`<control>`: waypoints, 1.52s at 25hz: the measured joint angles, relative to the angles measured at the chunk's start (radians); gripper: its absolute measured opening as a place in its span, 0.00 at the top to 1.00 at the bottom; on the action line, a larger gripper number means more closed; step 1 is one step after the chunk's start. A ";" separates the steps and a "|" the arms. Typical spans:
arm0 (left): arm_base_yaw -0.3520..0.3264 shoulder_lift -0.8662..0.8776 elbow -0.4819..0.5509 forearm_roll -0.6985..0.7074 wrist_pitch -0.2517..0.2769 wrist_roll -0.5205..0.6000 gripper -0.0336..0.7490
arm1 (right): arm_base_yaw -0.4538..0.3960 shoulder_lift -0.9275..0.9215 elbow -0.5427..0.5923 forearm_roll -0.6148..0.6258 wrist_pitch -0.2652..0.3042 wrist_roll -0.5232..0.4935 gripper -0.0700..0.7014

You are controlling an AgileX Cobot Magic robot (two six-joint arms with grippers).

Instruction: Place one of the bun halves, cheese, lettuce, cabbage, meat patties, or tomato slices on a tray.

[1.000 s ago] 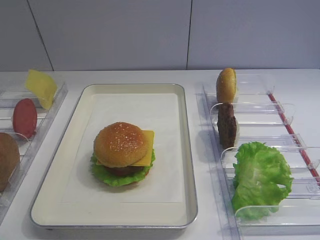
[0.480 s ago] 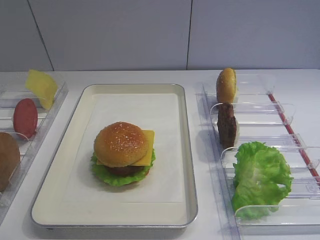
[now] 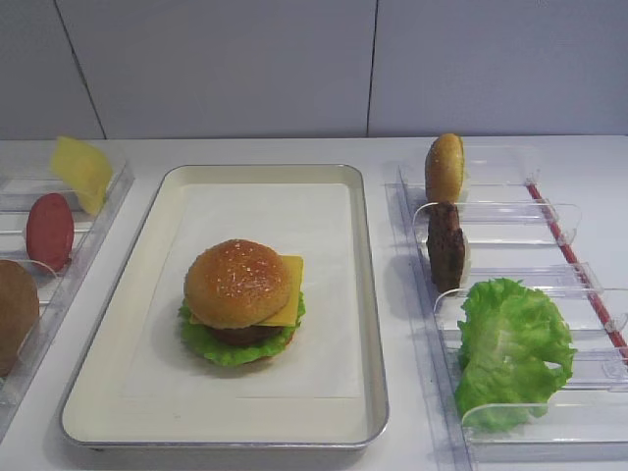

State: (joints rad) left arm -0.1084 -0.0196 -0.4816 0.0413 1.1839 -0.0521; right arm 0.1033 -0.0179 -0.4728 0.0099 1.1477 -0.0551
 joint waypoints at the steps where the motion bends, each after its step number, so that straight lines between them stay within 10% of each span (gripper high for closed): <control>1: 0.000 0.000 0.000 0.000 0.000 0.000 0.42 | 0.000 0.000 0.000 0.000 0.000 0.000 0.39; 38: 0.000 0.000 0.000 0.002 0.000 0.000 0.42 | 0.000 0.000 0.000 0.000 -0.003 0.007 0.39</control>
